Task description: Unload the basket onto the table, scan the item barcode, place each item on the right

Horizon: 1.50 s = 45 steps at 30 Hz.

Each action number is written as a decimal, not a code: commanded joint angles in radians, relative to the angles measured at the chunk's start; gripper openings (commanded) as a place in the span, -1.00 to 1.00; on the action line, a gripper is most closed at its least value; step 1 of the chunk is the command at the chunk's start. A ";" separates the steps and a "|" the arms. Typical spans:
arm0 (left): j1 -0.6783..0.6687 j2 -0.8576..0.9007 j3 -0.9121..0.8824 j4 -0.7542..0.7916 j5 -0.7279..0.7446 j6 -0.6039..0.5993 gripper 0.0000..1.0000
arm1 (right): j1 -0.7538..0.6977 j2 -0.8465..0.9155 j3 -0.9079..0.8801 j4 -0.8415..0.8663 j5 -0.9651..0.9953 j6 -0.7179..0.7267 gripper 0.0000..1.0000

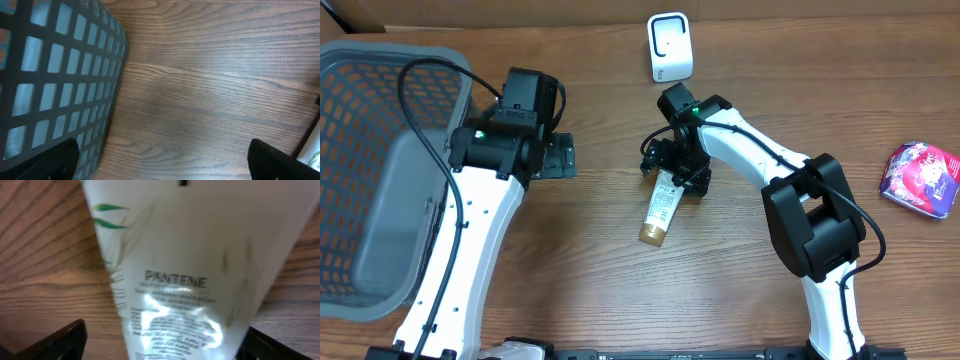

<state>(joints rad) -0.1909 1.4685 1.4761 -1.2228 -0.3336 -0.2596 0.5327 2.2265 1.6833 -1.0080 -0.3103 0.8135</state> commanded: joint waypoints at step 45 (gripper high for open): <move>0.002 -0.027 0.019 -0.044 0.106 -0.037 0.99 | -0.232 -0.162 -0.649 0.578 -0.437 0.000 1.00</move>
<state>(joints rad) -0.1898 1.4677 1.4765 -1.2564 -0.2565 -0.2829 0.2520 2.0186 1.1362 -0.5251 -0.9073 0.5732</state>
